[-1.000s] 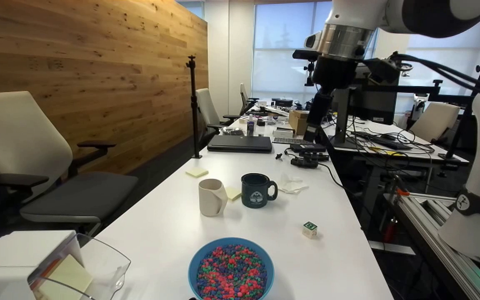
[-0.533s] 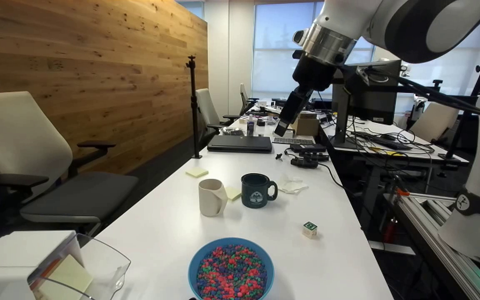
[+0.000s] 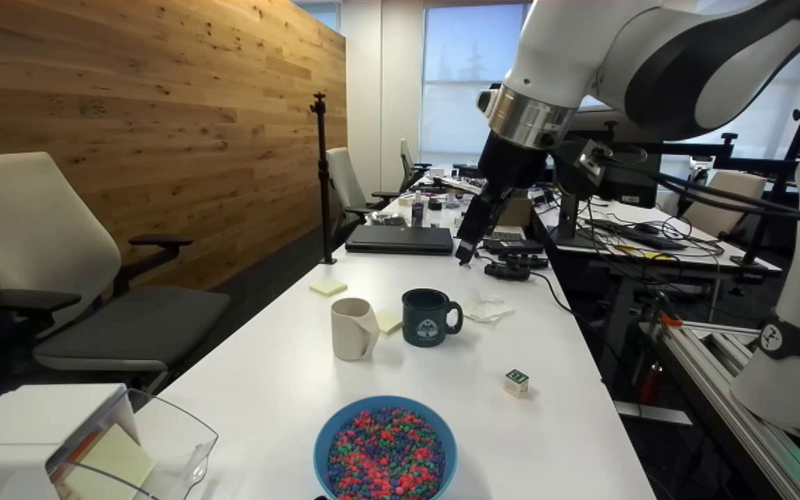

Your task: Pour the contents from the white cup into the blue bowl

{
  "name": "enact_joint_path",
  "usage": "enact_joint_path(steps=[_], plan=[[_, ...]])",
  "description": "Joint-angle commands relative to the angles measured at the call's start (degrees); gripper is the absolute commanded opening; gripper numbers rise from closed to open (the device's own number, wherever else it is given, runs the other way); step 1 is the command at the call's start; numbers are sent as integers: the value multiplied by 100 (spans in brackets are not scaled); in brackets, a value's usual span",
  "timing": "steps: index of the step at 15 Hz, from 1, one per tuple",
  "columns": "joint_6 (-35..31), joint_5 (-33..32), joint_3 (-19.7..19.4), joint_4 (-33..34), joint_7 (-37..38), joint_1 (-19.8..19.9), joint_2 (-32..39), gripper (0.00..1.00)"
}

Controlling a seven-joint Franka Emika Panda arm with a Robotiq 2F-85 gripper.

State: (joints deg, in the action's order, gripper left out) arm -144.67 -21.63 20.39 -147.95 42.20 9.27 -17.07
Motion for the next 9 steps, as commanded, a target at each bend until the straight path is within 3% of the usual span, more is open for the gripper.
enact_joint_path(steps=[1, 5, 9], plan=[[58, -92, -248, 34, 52, -254, 58, 100], [-1015, -1247, 47, 86, 1795, 194, 272, 100], [-1611, -2498, 711, 264, 3441, 1106, 178, 100]])
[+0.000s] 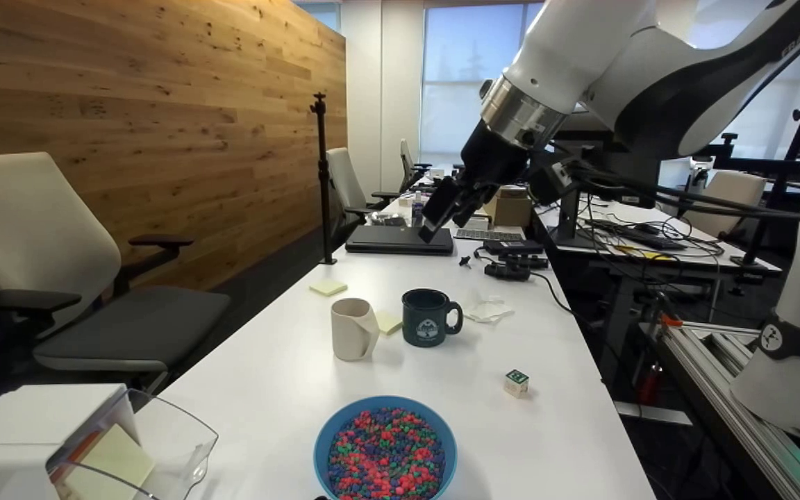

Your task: Pour the contents from the white cup into the blue bowl

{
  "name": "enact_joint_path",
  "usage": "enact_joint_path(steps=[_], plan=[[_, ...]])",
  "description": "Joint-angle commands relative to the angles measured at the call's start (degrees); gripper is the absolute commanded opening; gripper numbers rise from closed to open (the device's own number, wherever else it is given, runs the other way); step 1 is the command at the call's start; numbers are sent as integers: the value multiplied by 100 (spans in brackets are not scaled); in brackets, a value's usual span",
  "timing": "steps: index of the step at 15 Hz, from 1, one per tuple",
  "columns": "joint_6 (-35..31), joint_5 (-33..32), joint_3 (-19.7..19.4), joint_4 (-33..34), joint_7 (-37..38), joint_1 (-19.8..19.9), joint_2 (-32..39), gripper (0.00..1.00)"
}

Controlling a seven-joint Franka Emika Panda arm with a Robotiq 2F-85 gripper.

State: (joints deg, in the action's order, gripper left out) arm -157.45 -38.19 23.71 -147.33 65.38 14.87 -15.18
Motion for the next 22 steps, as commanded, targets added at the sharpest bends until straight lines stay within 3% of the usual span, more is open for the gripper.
enact_joint_path(steps=[1, 2, 5, 19, 20, 21, 22], plan=[[-376, -1131, 503, 316, 1543, 718, -26, 100], [-230, -588, 264, 119, 802, 384, -6, 100], [-270, -861, 428, 274, 1247, 605, -7, 100], [-269, -861, 445, 274, 1294, 604, -2, 100], [-94, -476, 280, 91, 758, 381, -41, 100], [-269, -399, 226, -72, 790, 364, -158, 100], [-362, -861, 411, -94, 1401, 618, -209, 100]])
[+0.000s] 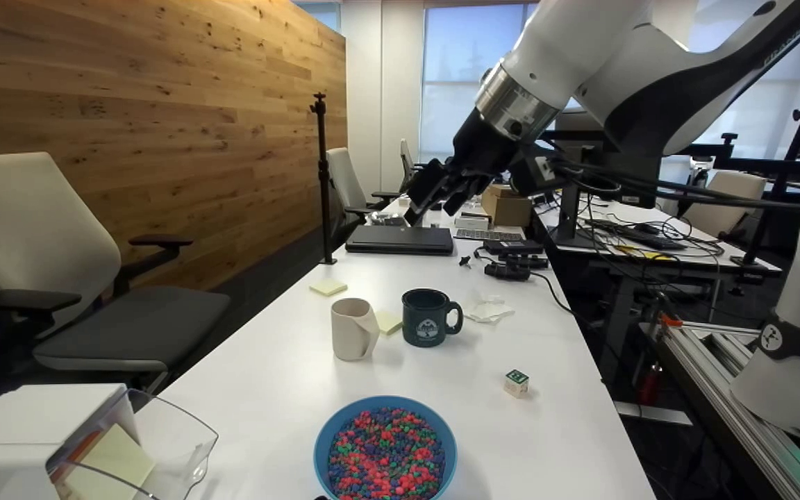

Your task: Pour the contents from the white cup into the blue bowl

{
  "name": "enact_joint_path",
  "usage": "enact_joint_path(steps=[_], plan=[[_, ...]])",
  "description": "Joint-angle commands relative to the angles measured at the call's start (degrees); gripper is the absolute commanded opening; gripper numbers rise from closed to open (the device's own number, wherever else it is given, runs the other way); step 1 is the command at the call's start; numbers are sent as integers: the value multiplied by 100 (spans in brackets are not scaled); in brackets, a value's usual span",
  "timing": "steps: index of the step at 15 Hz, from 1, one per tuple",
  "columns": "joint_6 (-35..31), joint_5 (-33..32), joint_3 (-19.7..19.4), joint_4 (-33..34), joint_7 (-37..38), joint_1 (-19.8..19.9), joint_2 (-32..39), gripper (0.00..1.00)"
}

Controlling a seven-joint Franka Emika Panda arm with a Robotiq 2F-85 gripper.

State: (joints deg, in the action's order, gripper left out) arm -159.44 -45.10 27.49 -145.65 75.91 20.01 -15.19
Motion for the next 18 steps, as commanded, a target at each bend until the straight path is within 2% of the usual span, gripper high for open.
enact_joint_path(steps=[1, 3, 7, 13, 18], plan=[[-142, -522, 168, -234, 703, 276, -220, 100], [-229, -965, 324, -137, 1319, 485, -202, 100], [-112, -2431, 820, 122, 2829, 997, -253, 100], [-76, -2833, 1121, 43, 3358, 1035, 198, 100], [205, -3261, 1265, -22, 3773, 1117, 585, 100]])
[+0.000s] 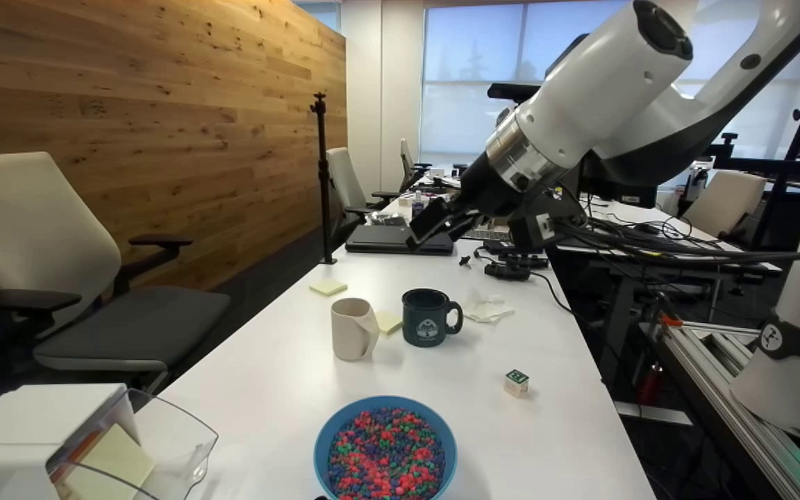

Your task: Pour the contents from the white cup into the blue bowl

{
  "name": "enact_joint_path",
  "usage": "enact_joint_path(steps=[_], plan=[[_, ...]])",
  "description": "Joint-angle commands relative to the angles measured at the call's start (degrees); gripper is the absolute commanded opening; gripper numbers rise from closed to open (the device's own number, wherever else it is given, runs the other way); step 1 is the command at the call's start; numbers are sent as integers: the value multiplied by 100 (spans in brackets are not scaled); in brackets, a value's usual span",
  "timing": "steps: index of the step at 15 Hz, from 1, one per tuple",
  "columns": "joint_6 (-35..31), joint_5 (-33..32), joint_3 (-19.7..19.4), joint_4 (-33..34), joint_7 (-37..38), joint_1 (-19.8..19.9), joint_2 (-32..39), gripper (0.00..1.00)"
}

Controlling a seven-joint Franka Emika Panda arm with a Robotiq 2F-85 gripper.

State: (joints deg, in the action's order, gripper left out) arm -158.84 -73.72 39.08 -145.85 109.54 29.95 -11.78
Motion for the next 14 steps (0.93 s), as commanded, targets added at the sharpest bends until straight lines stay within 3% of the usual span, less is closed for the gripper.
enact_joint_path(steps=[1, 14], plan=[[193, -431, 101, -23, 448, 121, 316, 100], [1379, -1825, 220, 348, 1746, -9, 1619, 100]])
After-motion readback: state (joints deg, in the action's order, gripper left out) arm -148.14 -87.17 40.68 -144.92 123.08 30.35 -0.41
